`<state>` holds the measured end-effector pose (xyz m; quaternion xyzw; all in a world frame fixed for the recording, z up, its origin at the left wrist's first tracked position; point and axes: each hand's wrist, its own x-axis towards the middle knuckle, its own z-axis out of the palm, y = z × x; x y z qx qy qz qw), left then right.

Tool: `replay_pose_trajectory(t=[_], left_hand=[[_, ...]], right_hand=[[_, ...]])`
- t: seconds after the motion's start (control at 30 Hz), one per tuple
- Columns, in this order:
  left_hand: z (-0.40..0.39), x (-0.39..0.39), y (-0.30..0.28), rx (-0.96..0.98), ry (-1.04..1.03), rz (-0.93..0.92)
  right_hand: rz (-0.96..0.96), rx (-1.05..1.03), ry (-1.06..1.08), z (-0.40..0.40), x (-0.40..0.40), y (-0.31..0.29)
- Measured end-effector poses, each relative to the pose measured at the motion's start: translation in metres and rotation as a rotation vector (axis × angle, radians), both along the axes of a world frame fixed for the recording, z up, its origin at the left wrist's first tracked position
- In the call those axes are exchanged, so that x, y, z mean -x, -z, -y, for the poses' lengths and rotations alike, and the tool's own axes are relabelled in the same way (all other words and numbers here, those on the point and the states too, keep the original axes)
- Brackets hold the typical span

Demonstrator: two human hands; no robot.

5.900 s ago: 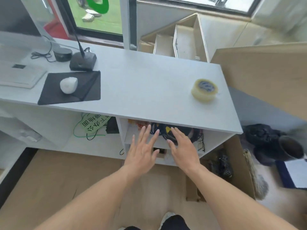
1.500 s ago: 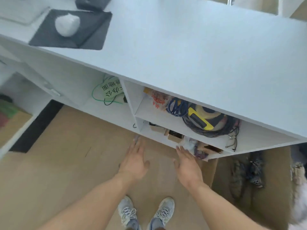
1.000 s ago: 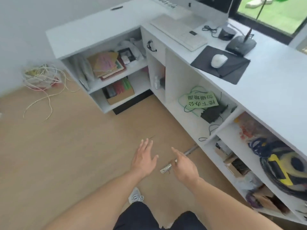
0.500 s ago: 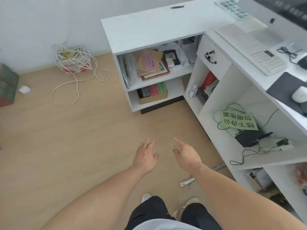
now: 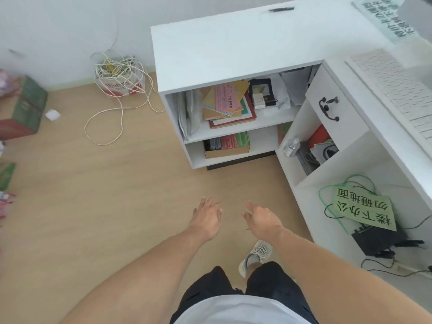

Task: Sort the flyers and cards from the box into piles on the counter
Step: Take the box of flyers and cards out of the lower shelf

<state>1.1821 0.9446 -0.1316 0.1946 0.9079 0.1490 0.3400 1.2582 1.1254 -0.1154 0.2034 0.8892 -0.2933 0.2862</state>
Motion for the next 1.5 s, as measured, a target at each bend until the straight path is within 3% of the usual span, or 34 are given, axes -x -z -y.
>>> replay_pose_trajectory(t=[0.27,0.57,0.97,1.33,1.5], left_hand=[[-0.093,0.066,-0.002,-0.029,-0.109,0.060],[-0.109,0.146,0.044,0.040,-0.028,0.102],[-0.144,0.236,0.195,0.083,-0.079,0.078],[-0.170,0.312,0.357,0.166,0.001,-0.125],[-0.186,0.342,0.417,0.151,-0.022,-0.182]], right_hand=[[0.065,0.057,-0.154,-0.089,0.084,0.012],[0.095,0.022,-0.106,-0.116,0.169,0.060],[0.043,-0.056,-0.150,-0.136,0.270,0.210],[-0.054,-0.178,-0.226,-0.156,0.342,0.381],[-0.194,-0.228,-0.299,-0.155,0.389,0.431]])
